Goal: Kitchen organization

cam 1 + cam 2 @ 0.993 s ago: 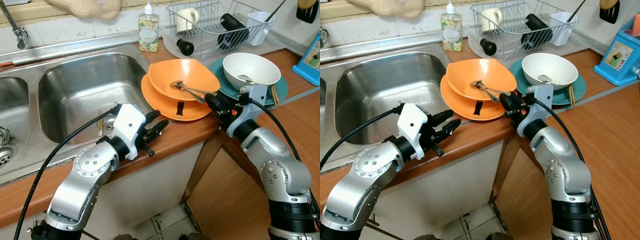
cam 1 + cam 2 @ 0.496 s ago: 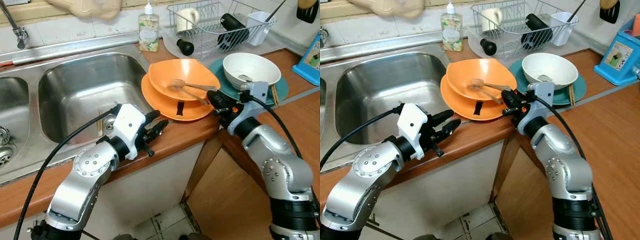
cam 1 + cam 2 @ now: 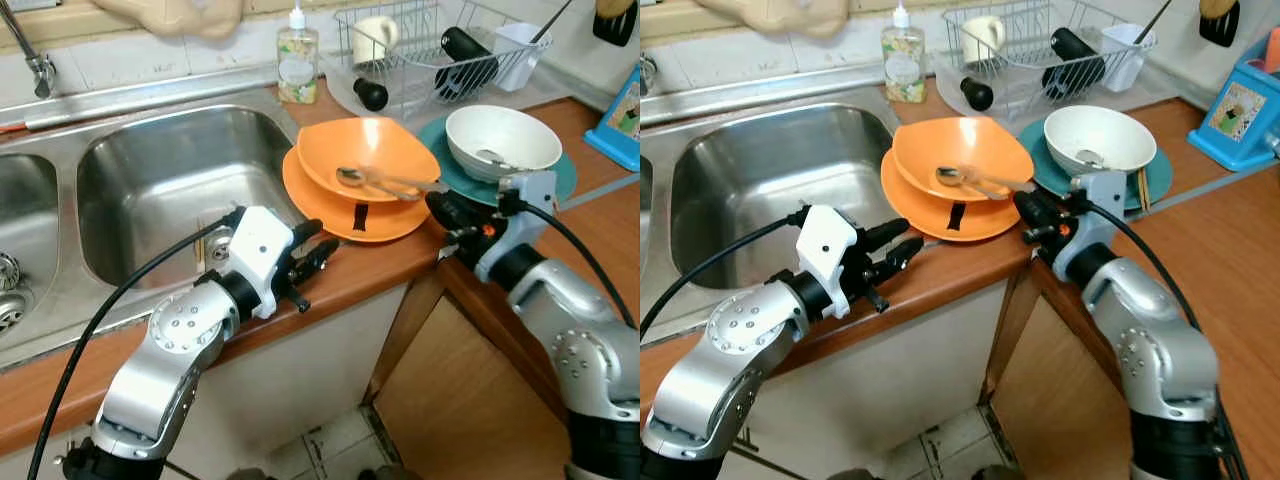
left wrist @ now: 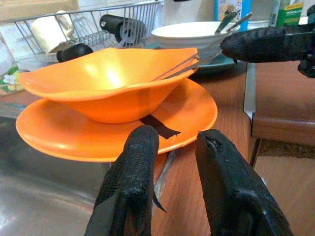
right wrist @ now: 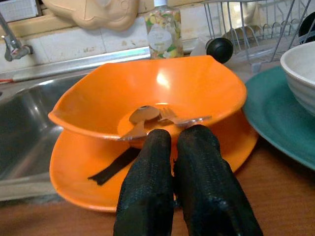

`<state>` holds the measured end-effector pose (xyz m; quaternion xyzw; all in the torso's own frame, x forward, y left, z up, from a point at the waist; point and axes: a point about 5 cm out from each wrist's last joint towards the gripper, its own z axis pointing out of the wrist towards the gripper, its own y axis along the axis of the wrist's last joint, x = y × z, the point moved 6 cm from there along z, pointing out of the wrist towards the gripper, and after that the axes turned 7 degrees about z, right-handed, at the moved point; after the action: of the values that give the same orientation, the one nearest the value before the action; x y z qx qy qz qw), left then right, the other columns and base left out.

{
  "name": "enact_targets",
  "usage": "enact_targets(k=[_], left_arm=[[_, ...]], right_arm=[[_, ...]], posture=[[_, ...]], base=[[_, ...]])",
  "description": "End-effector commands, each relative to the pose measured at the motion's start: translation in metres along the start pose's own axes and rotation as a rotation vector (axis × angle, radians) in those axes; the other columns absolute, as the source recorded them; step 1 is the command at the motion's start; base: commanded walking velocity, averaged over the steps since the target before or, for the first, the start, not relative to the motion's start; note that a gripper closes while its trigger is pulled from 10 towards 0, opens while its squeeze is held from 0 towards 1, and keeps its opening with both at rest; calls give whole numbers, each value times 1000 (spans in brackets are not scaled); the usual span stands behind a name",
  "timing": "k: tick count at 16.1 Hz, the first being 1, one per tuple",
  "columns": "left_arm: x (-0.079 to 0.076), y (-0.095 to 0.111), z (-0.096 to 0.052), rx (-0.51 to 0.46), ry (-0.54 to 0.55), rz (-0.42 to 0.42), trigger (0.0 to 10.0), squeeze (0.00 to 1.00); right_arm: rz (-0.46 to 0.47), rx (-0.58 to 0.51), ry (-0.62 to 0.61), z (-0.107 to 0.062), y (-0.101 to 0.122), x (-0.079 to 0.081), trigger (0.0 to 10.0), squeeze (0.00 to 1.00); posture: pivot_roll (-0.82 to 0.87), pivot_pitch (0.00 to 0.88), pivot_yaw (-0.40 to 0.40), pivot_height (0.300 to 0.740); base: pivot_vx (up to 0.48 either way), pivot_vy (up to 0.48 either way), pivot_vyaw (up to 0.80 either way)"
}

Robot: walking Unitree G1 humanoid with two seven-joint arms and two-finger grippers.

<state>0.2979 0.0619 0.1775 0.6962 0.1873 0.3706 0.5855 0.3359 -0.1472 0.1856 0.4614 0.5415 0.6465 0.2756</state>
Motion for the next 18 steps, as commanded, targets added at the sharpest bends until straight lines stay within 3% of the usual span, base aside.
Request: enact_targets(k=[1, 8, 14, 15, 16, 18], left_arm=[[-2, 2, 2, -2, -14, 18, 10000, 0], [-1, 2, 2, -1, -12, 22, 10000, 0], [-3, 1, 3, 2, -19, 24, 10000, 0], [-3, 1, 3, 2, -18, 24, 10000, 0], [-3, 1, 3, 3, -18, 24, 10000, 0], [-2, 1, 3, 5, -15, 26, 10000, 0]], right_arm=[[-2, -4, 17, -4, 4, 2, 10000, 1000], [-10, -41, 18, 0, 14, 0, 10000, 1000], [-42, -23, -51, 7, 11, -14, 10000, 1000], [-47, -24, -50, 9, 11, -14, 10000, 549], [-49, -25, -47, 11, 12, -14, 10000, 0], [-54, -30, -54, 15, 12, -17, 10000, 0]], posture=[[-53, 34, 4, 740], [-49, 32, 0, 740], [-48, 34, -1, 740], [-48, 34, -1, 740], [-47, 34, -2, 740], [-45, 34, -2, 740]], base=[[0, 0, 0], [0, 0, 0], [0, 0, 0], [0, 0, 0], [0, 0, 0], [0, 0, 0]])
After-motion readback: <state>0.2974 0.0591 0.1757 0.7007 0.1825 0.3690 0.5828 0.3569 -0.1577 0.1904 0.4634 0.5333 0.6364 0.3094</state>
